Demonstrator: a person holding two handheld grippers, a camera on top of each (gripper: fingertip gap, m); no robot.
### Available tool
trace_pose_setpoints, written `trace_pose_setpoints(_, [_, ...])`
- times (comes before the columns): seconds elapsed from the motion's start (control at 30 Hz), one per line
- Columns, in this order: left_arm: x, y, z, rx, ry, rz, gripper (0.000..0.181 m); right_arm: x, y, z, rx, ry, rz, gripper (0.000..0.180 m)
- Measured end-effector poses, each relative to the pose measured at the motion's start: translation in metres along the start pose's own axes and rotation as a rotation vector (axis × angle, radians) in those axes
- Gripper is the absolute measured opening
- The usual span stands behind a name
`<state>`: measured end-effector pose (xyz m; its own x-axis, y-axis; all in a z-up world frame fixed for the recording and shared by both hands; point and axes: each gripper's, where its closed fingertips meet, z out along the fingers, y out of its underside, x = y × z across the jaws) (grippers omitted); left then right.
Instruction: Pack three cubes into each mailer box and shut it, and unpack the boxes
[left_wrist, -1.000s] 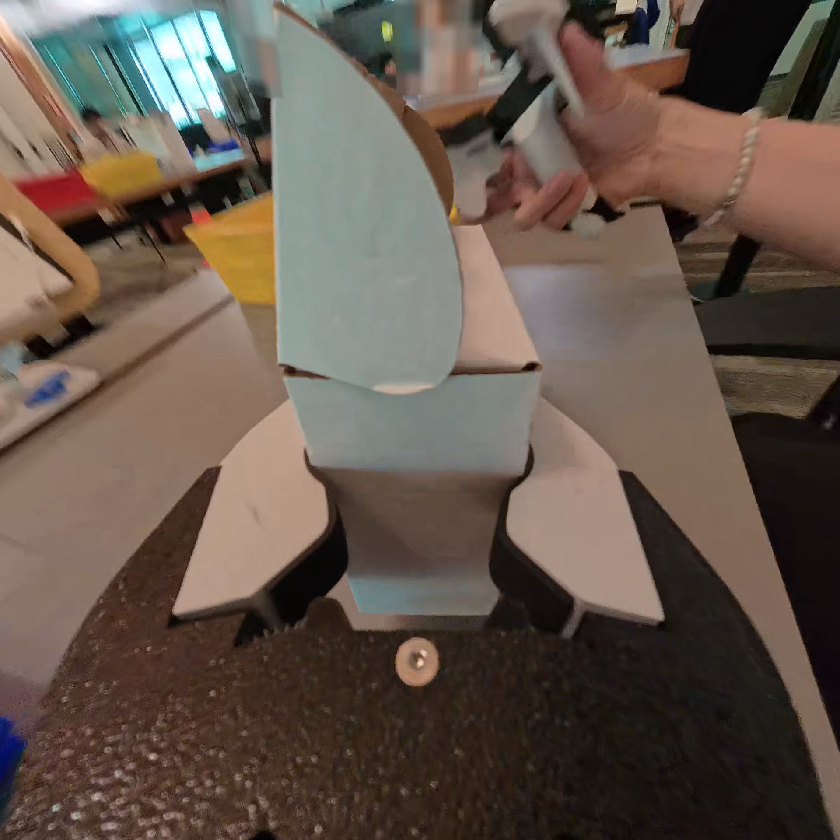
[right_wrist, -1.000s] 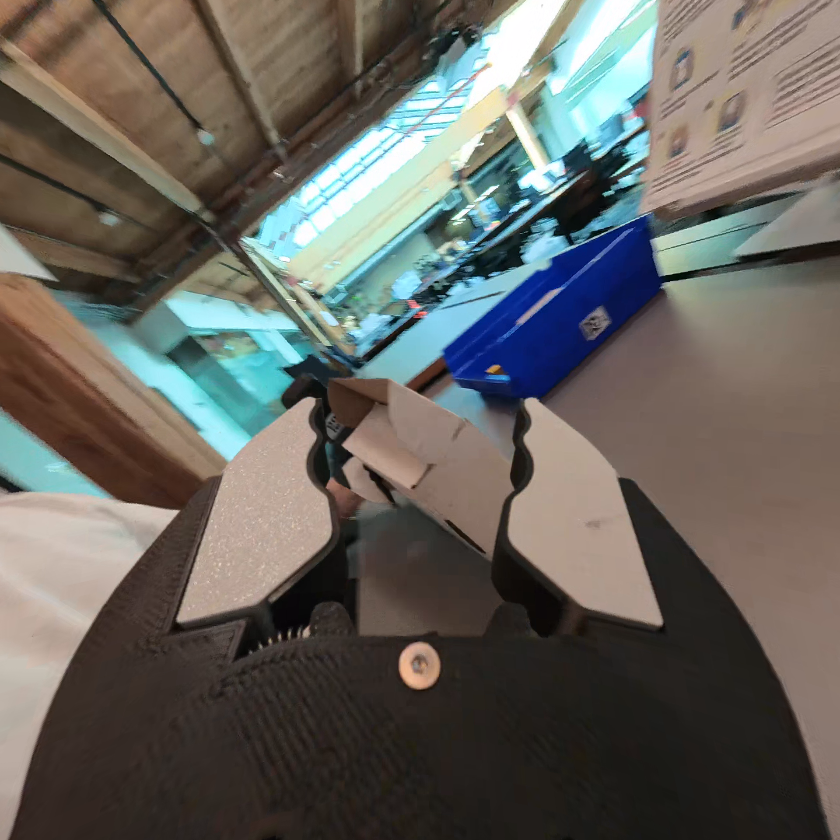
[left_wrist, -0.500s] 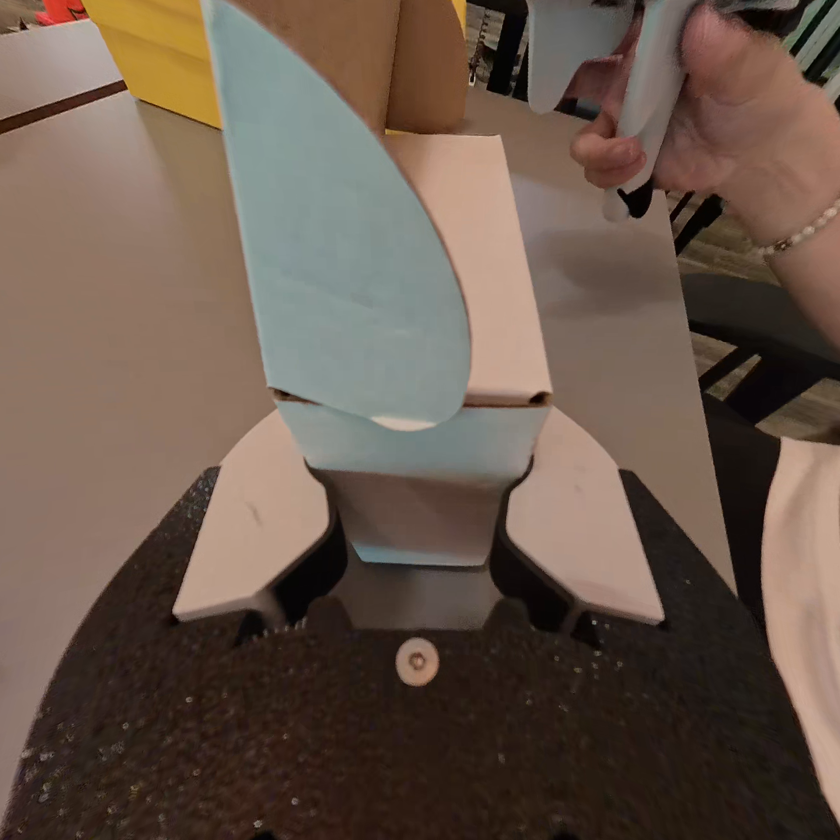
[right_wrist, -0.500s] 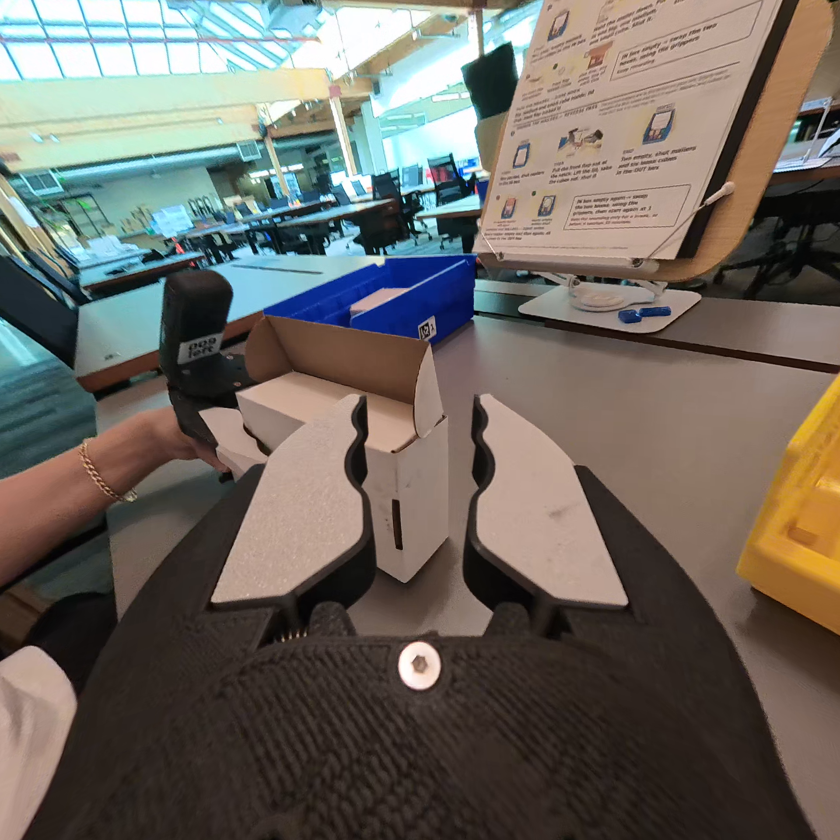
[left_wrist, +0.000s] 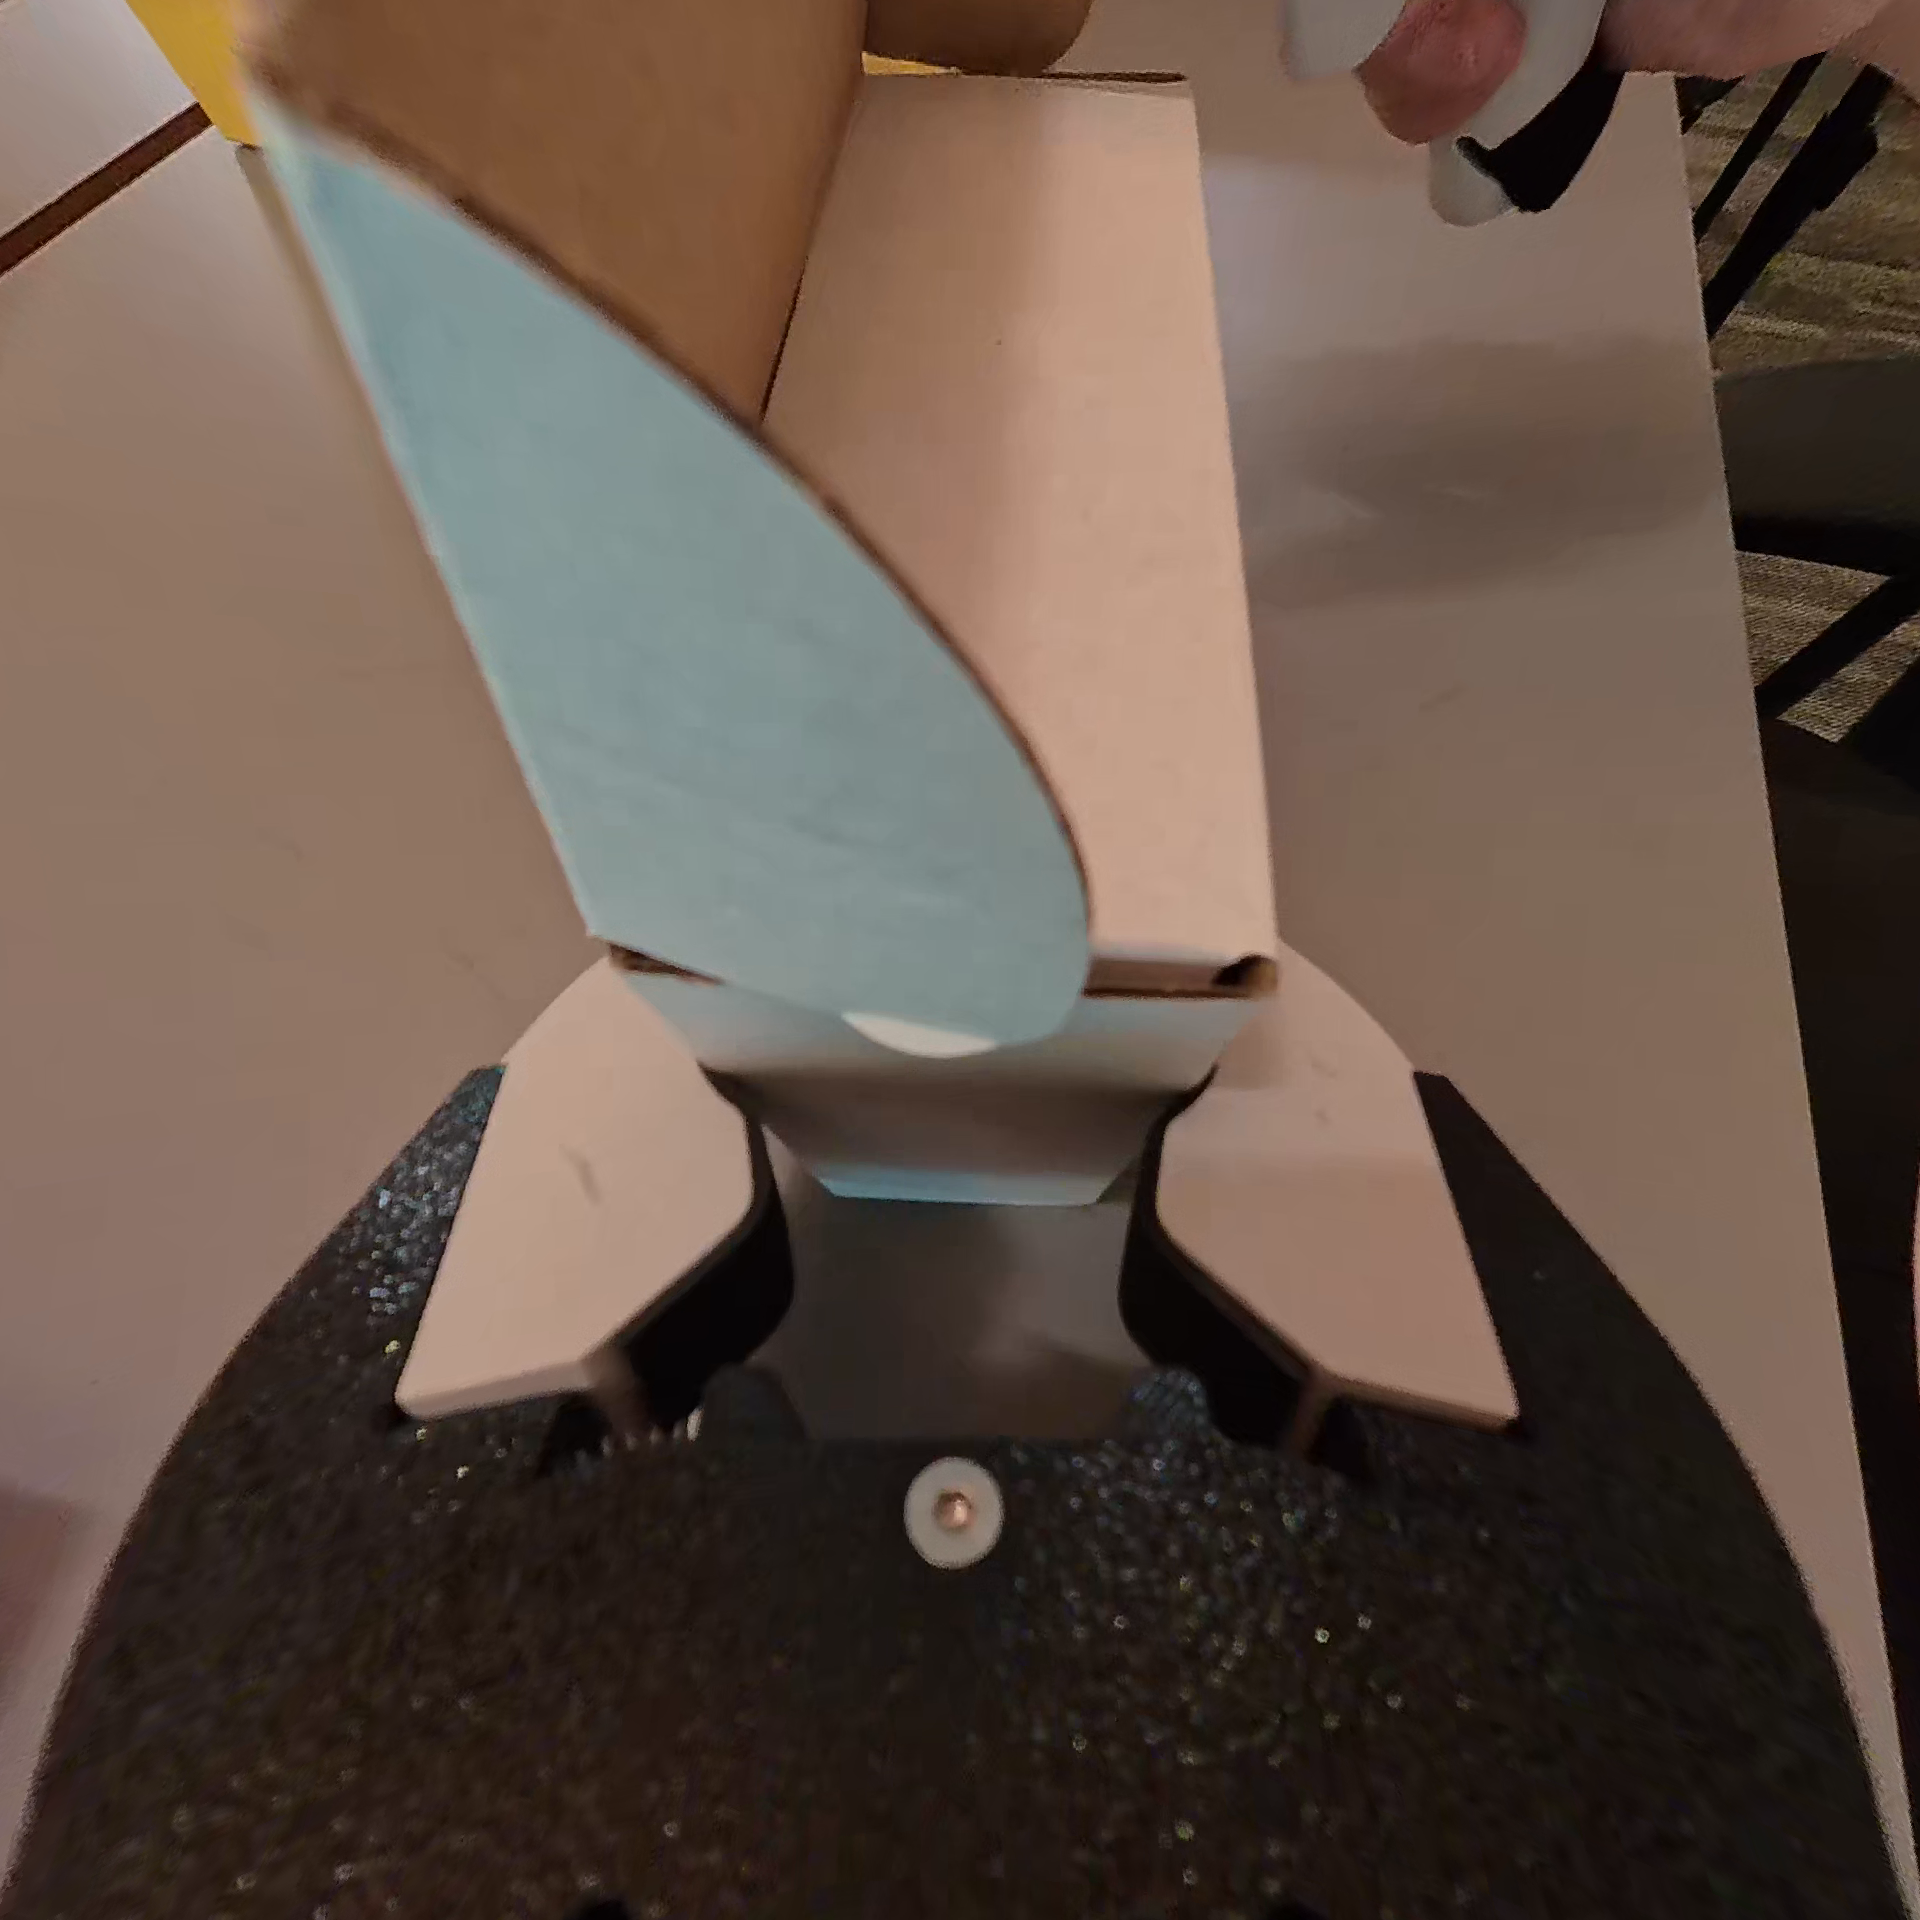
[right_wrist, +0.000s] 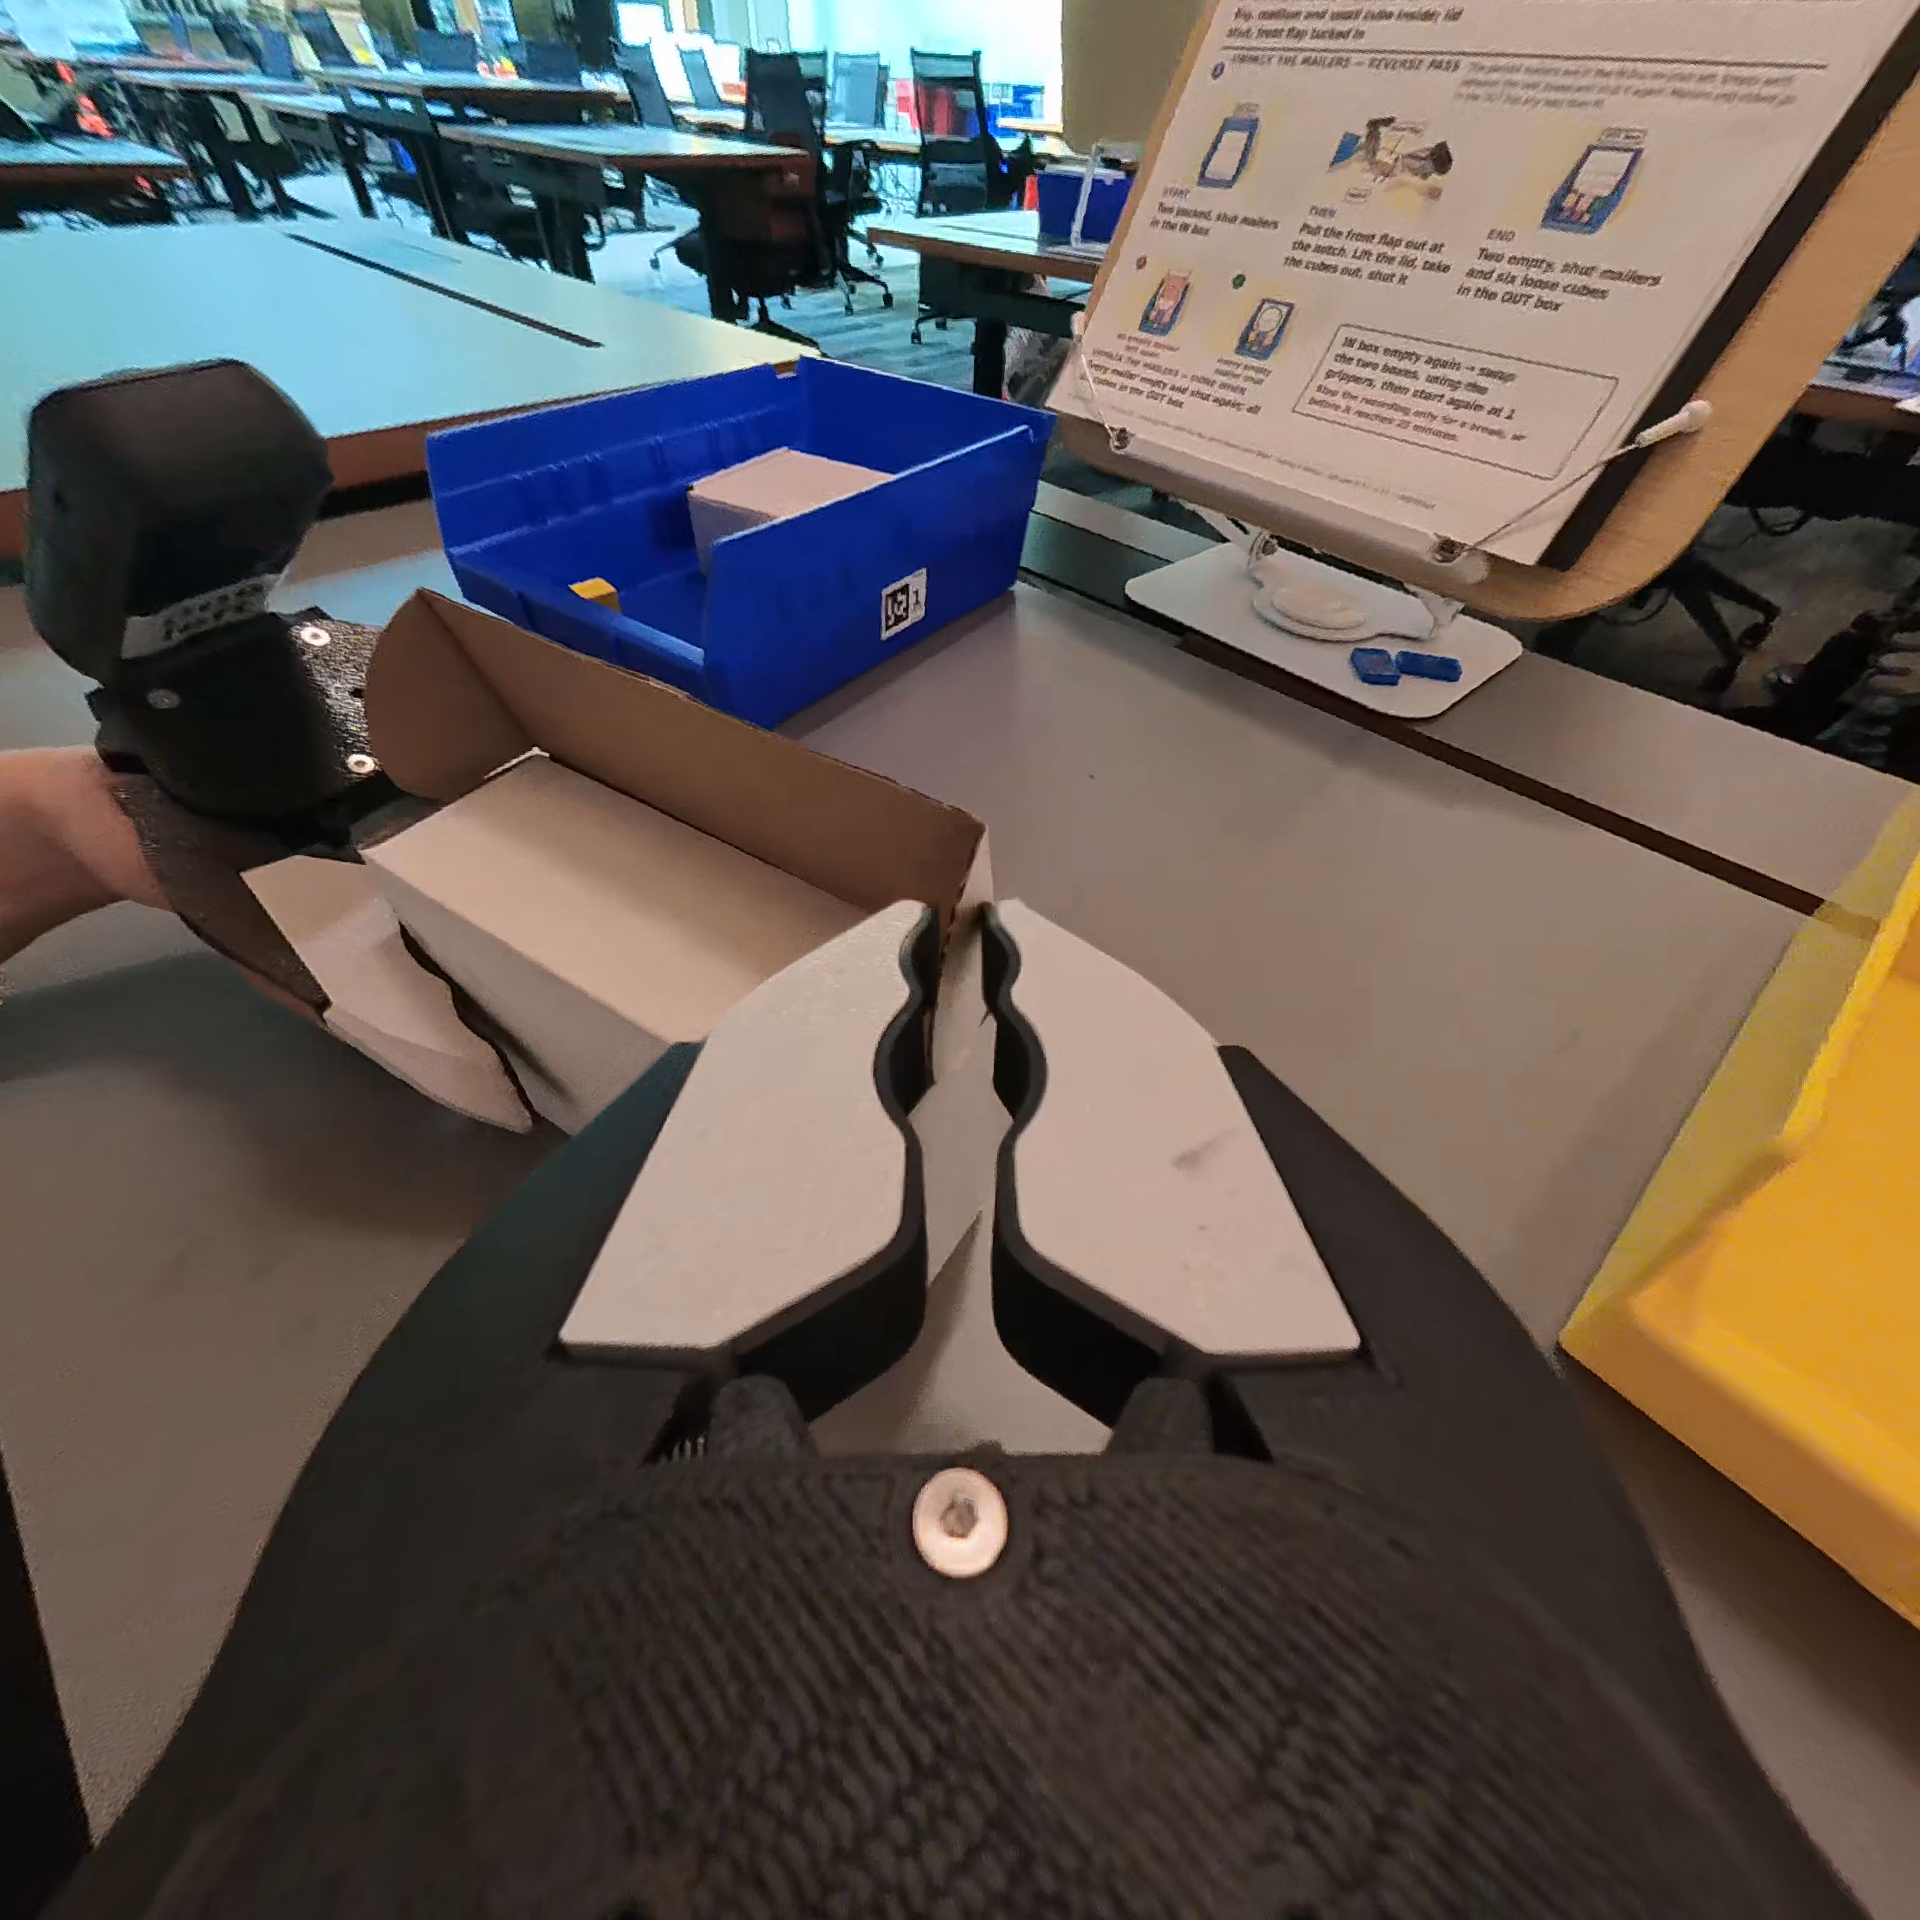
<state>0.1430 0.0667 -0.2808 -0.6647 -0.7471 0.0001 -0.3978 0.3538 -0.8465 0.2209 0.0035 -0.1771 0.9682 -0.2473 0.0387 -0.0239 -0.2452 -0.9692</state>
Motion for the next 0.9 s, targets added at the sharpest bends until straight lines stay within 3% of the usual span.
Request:
trace_pose_setpoints(0.13, [-0.0002, 0.0001, 0.0001, 0.000, -0.005, -0.002, 0.078, 0.0022, 0.0006, 0.0006, -0.048, 0.066, 0.000, 0.004])
trace_pose_setpoints(0.4, [-0.0024, 0.0004, 0.0003, -0.001, -0.025, -0.013, 0.078, 0.0036, -0.0018, 0.0061, -0.019, 0.074, 0.316, 0.005])
trace_pose_setpoints(0.9, [-0.0034, 0.0008, 0.0019, -0.008, -0.041, -0.038, 0.077, 0.0035, -0.0065, 0.0087, -0.013, 0.042, 0.387, 0.007])
